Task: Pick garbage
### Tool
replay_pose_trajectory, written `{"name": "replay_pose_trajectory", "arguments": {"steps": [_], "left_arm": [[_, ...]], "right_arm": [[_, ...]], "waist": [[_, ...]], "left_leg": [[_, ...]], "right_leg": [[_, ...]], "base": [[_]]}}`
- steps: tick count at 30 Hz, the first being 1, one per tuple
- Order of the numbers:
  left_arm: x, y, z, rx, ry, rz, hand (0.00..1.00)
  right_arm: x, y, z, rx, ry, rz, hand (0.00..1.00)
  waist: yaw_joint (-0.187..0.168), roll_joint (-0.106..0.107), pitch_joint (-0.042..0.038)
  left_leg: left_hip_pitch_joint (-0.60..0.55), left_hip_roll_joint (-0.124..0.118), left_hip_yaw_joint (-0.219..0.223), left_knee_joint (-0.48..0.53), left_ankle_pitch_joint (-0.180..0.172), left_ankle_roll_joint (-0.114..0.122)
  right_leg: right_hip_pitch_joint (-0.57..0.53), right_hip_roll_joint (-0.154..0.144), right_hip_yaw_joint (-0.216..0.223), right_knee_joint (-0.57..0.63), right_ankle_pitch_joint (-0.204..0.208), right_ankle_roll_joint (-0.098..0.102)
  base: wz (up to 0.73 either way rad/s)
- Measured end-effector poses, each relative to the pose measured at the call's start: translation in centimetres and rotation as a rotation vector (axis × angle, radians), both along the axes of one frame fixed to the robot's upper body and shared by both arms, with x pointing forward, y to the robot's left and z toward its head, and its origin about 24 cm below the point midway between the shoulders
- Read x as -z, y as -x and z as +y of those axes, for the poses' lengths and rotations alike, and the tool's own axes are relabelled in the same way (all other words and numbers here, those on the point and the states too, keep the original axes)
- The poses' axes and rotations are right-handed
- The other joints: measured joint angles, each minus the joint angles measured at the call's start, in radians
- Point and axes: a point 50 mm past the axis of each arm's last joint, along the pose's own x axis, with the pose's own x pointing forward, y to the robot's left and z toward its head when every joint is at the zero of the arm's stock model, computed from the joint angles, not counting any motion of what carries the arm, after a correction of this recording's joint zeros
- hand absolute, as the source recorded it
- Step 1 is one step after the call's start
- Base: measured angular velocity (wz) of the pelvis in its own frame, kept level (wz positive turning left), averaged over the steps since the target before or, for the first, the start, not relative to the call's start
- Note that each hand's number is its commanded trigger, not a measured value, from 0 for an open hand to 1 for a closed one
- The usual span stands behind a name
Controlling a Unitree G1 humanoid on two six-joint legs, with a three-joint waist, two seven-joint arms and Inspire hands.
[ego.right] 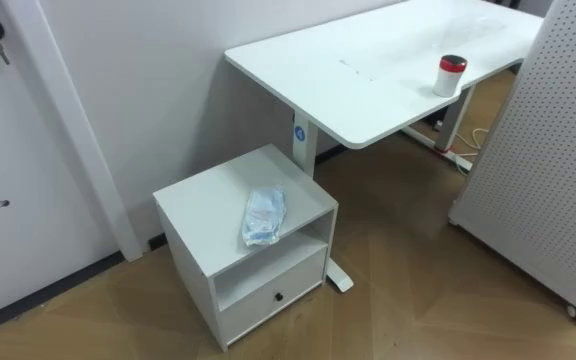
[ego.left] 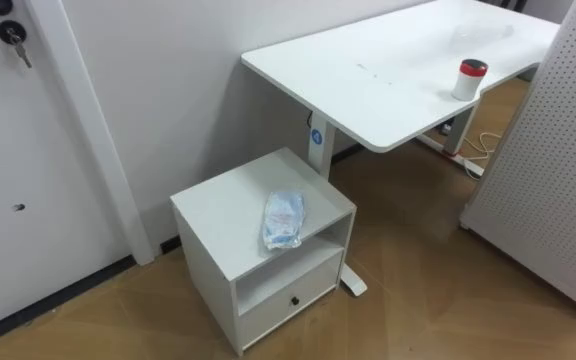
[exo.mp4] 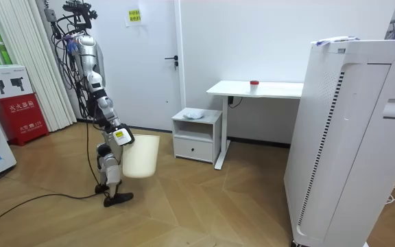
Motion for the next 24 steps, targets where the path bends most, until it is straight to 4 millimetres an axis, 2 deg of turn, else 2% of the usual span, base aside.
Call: {"name": "replay_pose_trajectory", "arguments": {"steps": [6,9,24], "left_arm": [[0.1,0.4,-0.5,-0.024,0.019,0.0,0.0],[0.1,0.7,-0.5,-0.02,0.019,0.007,0.0],[0.4,1.6,-0.6,-0.024,0.036,0.056,0.0]], "right_arm": [[0.1,0.0,0.3,-0.002,-0.011,-0.006,1.0],[0.1,0.0,0.3,-0.003,-0.014,-0.006,1.0],[0.2,-0.1,0.4,-0.006,-0.02,0.013,1.0]], "waist": [[0.0,-0.008,0.0022],[0.0,-0.016,0.0065],[0.004,-0.023,0.0039]], "left_leg": [[0.0,0.0,-0.005,0.0,0.0,0.0],[0.001,0.0,-0.001,0.0,0.0,0.0],[-0.013,0.005,-0.005,0.018,-0.01,-0.002]], "right_leg": [[0.003,0.0,-0.002,0.0,0.0,-0.001],[0.003,0.0,-0.001,-0.001,0.0,-0.001],[-0.003,0.002,-0.005,0.004,-0.001,-0.003]], "base": [[0.0],[0.0],[0.0]]}}
